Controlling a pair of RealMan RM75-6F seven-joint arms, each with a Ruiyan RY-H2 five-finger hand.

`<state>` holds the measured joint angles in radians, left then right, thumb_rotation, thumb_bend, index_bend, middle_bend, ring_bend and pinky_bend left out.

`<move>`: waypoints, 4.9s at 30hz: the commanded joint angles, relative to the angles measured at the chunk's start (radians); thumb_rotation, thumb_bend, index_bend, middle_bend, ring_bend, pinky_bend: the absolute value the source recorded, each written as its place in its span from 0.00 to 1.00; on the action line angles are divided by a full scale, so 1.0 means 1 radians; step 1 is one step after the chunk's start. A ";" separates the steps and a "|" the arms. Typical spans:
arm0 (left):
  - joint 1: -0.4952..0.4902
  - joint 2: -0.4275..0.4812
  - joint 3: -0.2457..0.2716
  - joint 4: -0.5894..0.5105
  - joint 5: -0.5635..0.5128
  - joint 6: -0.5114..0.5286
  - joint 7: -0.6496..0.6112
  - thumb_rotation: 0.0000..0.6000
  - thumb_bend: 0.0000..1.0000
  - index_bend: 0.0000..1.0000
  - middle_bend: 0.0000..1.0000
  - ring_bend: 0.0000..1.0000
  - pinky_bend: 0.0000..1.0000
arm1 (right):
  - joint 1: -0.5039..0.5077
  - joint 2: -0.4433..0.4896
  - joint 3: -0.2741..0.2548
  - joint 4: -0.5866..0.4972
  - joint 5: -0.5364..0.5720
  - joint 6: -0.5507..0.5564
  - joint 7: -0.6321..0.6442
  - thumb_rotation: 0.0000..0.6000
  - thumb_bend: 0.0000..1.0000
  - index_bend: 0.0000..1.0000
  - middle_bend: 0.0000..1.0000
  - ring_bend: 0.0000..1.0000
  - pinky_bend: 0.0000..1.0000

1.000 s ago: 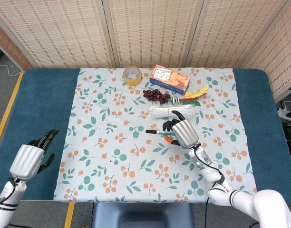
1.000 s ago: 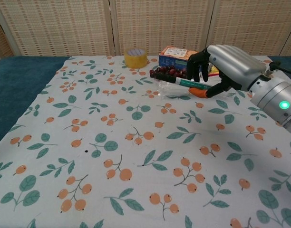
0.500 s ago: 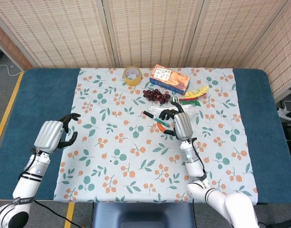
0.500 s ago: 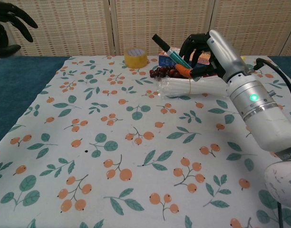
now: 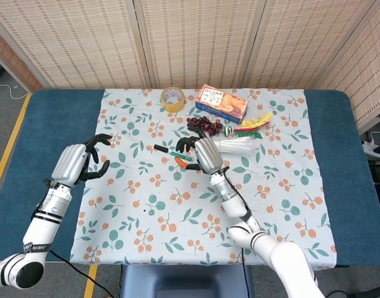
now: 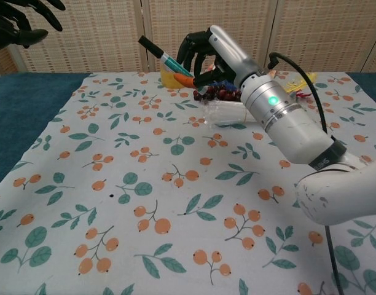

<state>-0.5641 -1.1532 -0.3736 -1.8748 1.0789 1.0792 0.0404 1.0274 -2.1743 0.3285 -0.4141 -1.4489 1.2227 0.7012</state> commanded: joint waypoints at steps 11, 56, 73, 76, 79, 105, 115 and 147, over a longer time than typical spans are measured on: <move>-0.085 -0.066 0.018 -0.014 -0.099 0.055 0.225 1.00 0.38 0.21 0.28 0.60 0.80 | 0.090 -0.046 0.047 -0.006 0.050 -0.047 0.039 1.00 0.36 0.93 0.85 0.57 0.18; -0.172 -0.203 0.082 0.116 -0.027 0.148 0.390 1.00 0.37 0.40 0.45 0.63 0.83 | 0.141 -0.055 0.064 -0.075 0.099 -0.112 0.003 1.00 0.36 0.93 0.85 0.57 0.18; -0.172 -0.206 0.085 0.116 -0.019 0.153 0.401 1.00 0.37 0.47 0.53 0.63 0.83 | 0.146 -0.055 0.060 -0.100 0.096 -0.123 -0.028 1.00 0.36 0.93 0.85 0.57 0.18; -0.172 -0.205 0.086 0.115 -0.018 0.154 0.404 1.00 0.38 0.47 0.54 0.63 0.83 | 0.149 -0.057 0.061 -0.100 0.095 -0.124 -0.028 1.00 0.36 0.93 0.85 0.57 0.18; -0.172 -0.204 0.087 0.115 -0.021 0.150 0.407 1.00 0.37 0.49 0.56 0.63 0.83 | 0.151 -0.057 0.065 -0.102 0.096 -0.122 -0.027 1.00 0.36 0.93 0.85 0.57 0.18; -0.173 -0.181 0.098 0.111 -0.008 0.132 0.410 1.00 0.38 0.51 0.59 0.63 0.86 | 0.143 -0.048 0.068 -0.118 0.094 -0.109 -0.032 1.00 0.36 0.93 0.85 0.57 0.18; -0.171 -0.194 0.101 0.120 0.004 0.147 0.416 1.00 0.56 0.68 0.78 0.74 0.98 | 0.145 -0.052 0.071 -0.119 0.095 -0.110 -0.030 1.00 0.36 0.93 0.85 0.57 0.18; -0.131 -0.172 0.094 0.143 0.091 0.188 0.338 1.00 0.82 0.81 0.93 0.82 1.00 | 0.099 -0.031 0.032 -0.141 0.075 -0.109 -0.051 1.00 0.36 0.93 0.85 0.57 0.18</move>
<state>-0.7039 -1.3405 -0.2789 -1.7207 1.1728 1.2761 0.4013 1.1341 -2.2108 0.3692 -0.5531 -1.3679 1.1144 0.6551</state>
